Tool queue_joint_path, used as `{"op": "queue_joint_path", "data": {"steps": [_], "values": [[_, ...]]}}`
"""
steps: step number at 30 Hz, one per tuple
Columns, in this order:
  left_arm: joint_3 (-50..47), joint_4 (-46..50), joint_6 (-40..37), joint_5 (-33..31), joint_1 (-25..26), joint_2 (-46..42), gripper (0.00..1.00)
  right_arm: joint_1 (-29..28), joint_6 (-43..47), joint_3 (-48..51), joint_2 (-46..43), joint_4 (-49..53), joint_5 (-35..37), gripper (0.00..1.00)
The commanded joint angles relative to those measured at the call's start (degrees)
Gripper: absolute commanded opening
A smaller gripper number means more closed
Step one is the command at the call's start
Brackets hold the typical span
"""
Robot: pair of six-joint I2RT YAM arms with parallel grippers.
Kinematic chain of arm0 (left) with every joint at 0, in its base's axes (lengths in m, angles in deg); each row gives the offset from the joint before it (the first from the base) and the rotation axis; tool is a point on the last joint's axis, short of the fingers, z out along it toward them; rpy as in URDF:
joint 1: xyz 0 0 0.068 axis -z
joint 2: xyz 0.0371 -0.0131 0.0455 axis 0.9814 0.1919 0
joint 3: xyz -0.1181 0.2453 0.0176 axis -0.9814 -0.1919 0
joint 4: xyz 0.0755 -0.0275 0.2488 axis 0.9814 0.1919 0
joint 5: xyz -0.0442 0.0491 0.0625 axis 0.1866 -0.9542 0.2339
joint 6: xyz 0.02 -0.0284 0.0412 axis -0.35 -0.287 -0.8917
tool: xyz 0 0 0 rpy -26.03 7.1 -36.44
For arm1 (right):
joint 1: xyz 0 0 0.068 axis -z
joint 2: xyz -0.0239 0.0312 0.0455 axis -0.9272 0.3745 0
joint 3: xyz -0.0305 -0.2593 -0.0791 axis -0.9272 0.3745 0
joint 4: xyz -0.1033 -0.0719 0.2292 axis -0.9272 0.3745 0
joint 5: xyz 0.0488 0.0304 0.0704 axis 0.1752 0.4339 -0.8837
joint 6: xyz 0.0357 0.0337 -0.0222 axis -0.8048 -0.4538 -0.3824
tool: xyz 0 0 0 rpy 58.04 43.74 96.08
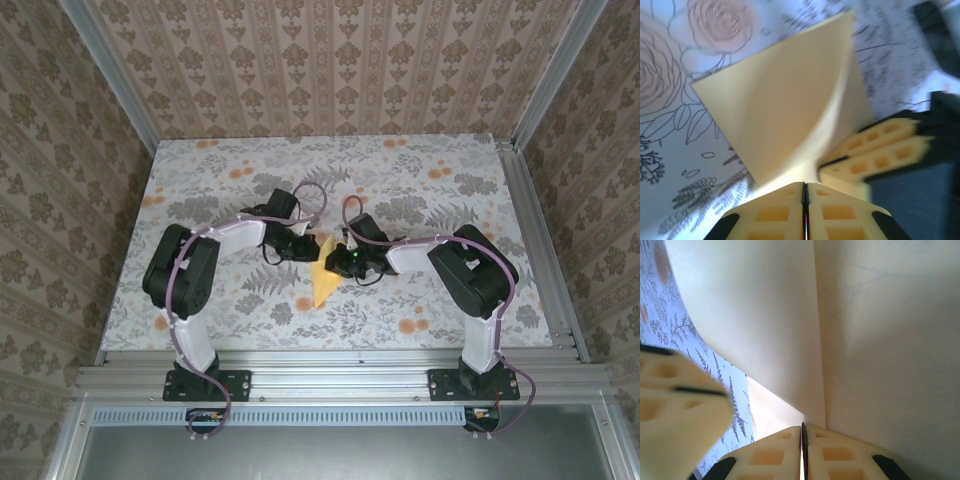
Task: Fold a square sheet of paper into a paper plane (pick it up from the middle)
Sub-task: Fourth fold the wing at the center of the table.
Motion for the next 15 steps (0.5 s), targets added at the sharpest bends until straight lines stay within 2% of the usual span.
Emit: {"op": "queue_joint_path", "data": {"steps": [1,9,15], "values": [[-0.94,0.82,2.00,-0.61,1.06,-6.00,0.10,0.29,0.33,0.53,2.17,2.63,1.04,0.14],[-13.19,-7.36,8.83,-1.43,4.48,-13.76,0.09,0.19,-0.97,0.47,2.40,0.94,-0.65,0.14],[-20.28,-17.19,14.90,-0.46,7.58,-15.70,0.09,0.13,-1.24,0.09,2.47,0.84,-1.22,0.14]]}}
